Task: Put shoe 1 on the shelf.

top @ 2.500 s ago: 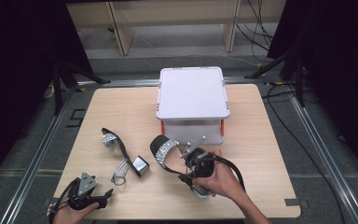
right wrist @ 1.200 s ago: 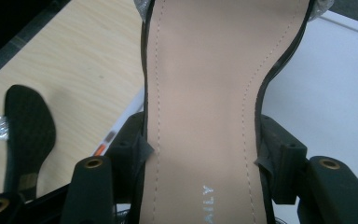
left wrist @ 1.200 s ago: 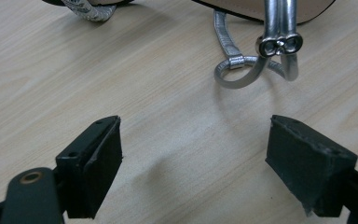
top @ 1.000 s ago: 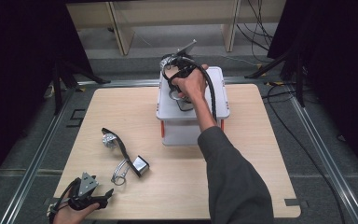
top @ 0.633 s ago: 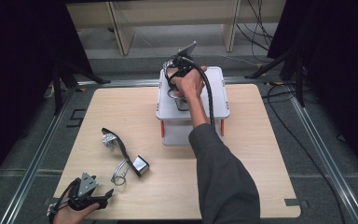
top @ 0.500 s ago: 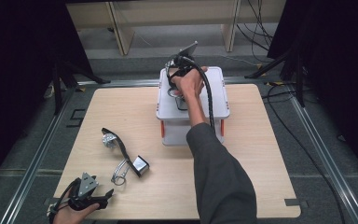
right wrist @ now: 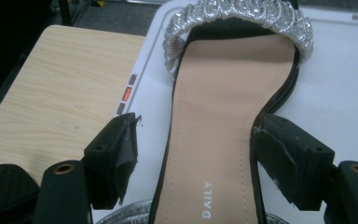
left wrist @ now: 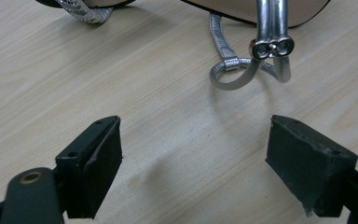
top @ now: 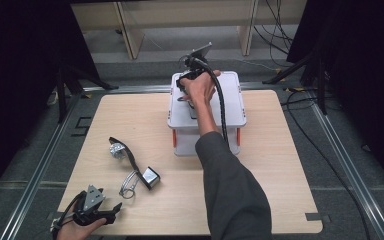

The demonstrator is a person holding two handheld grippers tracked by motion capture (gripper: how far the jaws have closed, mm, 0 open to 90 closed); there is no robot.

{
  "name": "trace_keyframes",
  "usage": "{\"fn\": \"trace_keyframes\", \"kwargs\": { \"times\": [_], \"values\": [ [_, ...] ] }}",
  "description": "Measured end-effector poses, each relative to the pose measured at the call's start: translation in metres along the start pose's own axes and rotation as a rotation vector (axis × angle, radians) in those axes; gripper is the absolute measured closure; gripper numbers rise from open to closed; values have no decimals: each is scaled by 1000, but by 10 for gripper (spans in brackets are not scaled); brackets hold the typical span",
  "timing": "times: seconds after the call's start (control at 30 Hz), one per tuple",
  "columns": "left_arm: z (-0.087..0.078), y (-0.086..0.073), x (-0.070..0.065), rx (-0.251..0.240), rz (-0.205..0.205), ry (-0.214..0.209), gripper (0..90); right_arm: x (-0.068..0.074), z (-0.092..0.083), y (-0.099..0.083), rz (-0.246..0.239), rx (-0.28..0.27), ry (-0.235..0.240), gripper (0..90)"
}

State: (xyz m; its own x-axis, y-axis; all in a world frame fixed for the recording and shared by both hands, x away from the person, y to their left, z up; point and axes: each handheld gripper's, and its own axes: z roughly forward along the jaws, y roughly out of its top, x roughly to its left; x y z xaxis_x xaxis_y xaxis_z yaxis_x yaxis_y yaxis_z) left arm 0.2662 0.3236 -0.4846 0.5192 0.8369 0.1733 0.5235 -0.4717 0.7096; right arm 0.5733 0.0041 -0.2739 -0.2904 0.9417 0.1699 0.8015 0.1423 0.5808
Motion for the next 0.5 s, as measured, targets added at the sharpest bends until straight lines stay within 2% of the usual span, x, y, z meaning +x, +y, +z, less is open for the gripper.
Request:
{"fn": "trace_keyframes", "kwargs": {
  "times": [0.07, 0.1, 0.13, 0.2, 0.23, 0.27, 0.33, 0.37, 0.4, 0.43, 0.5],
  "values": [
    [1, 0, 1, -7, 10, 8, 178, 0, -6, 0, -30, -26, 21, 287],
    [0, 0, 2, 8, 21, 11, 178, 2, -11, 1, -20, -42, 37, 286],
    [0, 0, 1, 6, 8, 12, 178, 2, -16, 1, -51, -66, 49, 286],
    [0, 0, 1, 9, 13, 12, 178, 4, -27, -1, -101, -81, 78, 286],
    [0, 0, 1, 9, 13, 12, 178, 4, -27, -1, -101, -81, 78, 286],
    [0, 0, 2, 18, 16, 10, 178, 9, -40, -4, -124, -102, 132, 294],
    [-1, 0, 1, 18, 8, 8, 177, 13, -53, -9, -194, -118, 153, 293],
    [-1, 0, 1, 18, 8, 8, 178, 13, -53, -9, -194, -118, 153, 293],
    [-1, 0, 1, 17, 4, 7, 178, 19, -64, -18, -264, -145, 195, 297],
    [0, 0, 2, 18, 17, 11, 177, 21, -69, -23, -293, -148, 230, 303],
    [0, 0, 1, 20, 12, 8, 178, 27, -79, -36, -338, -171, 277, 320]
  ]
}}
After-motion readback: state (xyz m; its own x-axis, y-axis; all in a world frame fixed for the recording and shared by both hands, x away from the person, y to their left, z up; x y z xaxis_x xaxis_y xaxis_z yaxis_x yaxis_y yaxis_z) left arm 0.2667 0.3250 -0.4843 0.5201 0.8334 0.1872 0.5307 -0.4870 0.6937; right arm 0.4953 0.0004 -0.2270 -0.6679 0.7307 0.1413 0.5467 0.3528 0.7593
